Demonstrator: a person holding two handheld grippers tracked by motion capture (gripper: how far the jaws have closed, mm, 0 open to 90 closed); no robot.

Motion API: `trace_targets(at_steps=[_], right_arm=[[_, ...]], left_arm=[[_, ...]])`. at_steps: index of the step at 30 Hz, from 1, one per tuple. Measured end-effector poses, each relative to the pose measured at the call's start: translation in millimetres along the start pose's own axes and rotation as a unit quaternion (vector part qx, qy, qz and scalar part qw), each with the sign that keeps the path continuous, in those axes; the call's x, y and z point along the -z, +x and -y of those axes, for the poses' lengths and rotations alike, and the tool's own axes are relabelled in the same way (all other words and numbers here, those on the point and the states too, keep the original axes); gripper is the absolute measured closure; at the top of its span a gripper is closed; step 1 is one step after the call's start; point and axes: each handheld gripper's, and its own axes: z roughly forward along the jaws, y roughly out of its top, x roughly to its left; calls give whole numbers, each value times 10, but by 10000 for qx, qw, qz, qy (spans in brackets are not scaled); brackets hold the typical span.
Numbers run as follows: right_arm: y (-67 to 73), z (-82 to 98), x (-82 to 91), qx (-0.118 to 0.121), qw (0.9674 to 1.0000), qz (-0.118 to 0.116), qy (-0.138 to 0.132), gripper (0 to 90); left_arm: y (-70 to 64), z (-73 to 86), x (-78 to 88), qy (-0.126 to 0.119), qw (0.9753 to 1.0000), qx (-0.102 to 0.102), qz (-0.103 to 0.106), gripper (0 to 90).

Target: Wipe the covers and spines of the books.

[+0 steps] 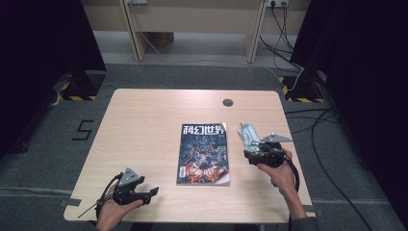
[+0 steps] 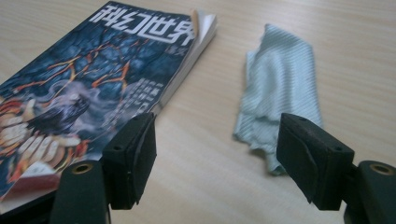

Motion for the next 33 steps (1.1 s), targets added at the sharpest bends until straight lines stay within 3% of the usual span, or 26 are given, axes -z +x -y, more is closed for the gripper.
trace_targets(at_steps=[5,22,33], right_arm=[[111,148,38,59,9998,-141,90,247],[289,515,208,124,9997,-186,82,184],[429,737,283,333,9984,-276,351,176]], left_arm=[[-5,4,-10,5,10000,-13,-10,257],[-4,8,-14,56,10000,-38,-45,211],[-8,15,-29,110,9999,-62,-57,208]])
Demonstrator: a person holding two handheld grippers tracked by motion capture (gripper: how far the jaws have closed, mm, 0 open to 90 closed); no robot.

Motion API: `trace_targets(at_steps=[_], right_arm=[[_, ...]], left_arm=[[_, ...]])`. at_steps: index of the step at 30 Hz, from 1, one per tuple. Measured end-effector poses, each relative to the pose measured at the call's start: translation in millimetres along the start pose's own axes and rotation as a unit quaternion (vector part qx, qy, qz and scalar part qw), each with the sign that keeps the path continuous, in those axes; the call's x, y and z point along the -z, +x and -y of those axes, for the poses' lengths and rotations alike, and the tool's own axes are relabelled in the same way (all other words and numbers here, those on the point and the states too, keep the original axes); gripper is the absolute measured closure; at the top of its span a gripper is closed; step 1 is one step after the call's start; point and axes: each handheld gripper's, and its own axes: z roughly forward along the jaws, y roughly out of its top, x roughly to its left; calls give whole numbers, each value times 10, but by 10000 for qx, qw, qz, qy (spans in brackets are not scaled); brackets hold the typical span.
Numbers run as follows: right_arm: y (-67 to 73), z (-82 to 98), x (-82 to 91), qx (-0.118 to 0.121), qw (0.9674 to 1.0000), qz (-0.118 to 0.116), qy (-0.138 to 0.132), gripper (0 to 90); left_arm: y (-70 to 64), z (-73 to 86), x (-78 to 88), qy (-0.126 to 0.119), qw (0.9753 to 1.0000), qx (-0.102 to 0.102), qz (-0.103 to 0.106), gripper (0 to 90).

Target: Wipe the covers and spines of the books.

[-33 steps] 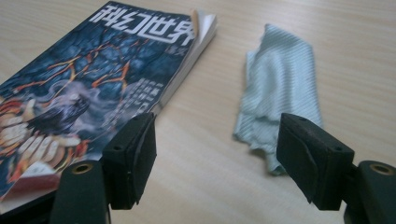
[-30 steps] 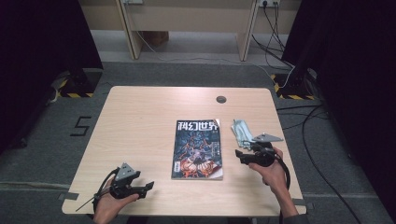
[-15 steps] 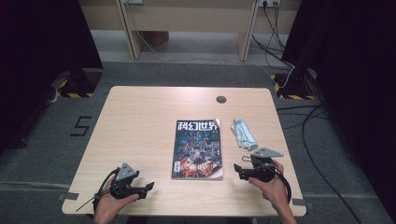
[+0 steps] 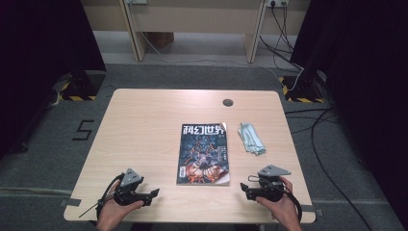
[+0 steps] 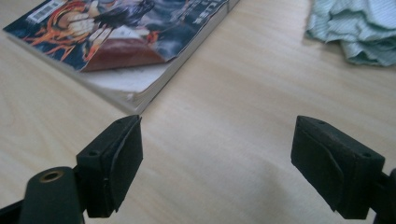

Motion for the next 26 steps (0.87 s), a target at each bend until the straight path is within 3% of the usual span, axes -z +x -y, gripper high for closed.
trace_targets(at_steps=[15,26], right_arm=[[165,261,120,193,9994,-43,299,172],[173,271,115,266,9991,-41,327,171]], left_arm=[[4,6,-11,22,10000,-6,-12,207],[3,7,-16,55,10000,-15,-24,207]])
